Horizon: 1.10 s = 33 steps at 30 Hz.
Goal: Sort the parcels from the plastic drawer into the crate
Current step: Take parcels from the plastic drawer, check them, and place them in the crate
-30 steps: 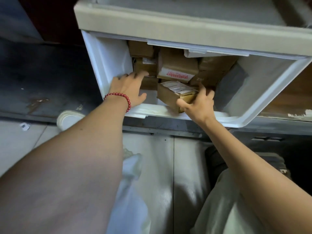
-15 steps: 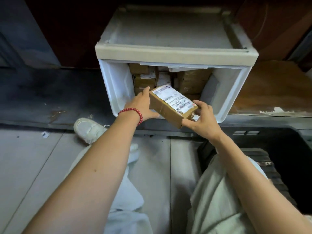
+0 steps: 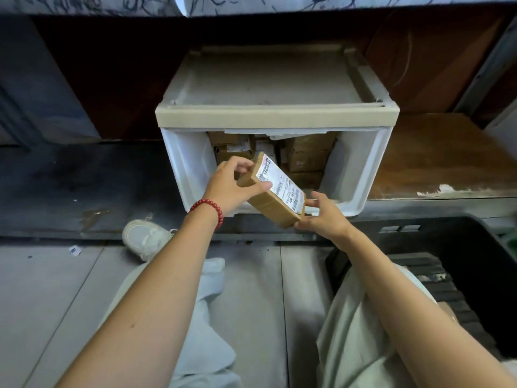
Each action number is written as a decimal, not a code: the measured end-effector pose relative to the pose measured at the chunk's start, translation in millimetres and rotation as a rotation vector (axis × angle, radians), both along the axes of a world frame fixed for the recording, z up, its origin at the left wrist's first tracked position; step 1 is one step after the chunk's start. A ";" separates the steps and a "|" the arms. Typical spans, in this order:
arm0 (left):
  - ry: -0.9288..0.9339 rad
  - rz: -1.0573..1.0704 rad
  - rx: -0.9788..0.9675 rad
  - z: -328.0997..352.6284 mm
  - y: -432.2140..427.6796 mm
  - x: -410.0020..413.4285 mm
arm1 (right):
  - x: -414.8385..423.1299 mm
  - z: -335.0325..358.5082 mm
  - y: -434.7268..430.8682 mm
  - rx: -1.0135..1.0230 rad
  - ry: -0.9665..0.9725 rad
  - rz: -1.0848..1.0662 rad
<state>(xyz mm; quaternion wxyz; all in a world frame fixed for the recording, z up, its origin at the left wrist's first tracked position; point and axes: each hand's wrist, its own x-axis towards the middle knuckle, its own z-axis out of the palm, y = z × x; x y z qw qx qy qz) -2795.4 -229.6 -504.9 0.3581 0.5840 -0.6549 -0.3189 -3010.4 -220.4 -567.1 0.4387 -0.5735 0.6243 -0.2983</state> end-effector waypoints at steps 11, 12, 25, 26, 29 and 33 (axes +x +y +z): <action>-0.100 0.208 -0.078 -1.6 -16.7 -6.5 | 11.8 -11.9 -12.8 0.067 -0.367 -0.043; -0.121 0.235 -0.050 -2.6 -17.0 -4.7 | 11.6 -10.9 -13.6 0.065 -0.465 -0.080; -0.127 0.179 0.189 -8.9 -15.0 0.9 | 6.4 4.4 -14.3 0.147 -0.753 -0.293; -0.129 0.167 0.194 -9.4 -14.6 -0.1 | 6.4 4.1 -14.0 0.156 -0.731 -0.271; -0.125 0.131 0.198 -11.4 -12.9 -5.2 | 9.3 4.1 -12.9 0.169 -0.676 -0.250; -0.087 0.154 0.188 -11.8 -9.5 -12.9 | 5.0 1.4 -16.2 0.171 -0.736 -0.303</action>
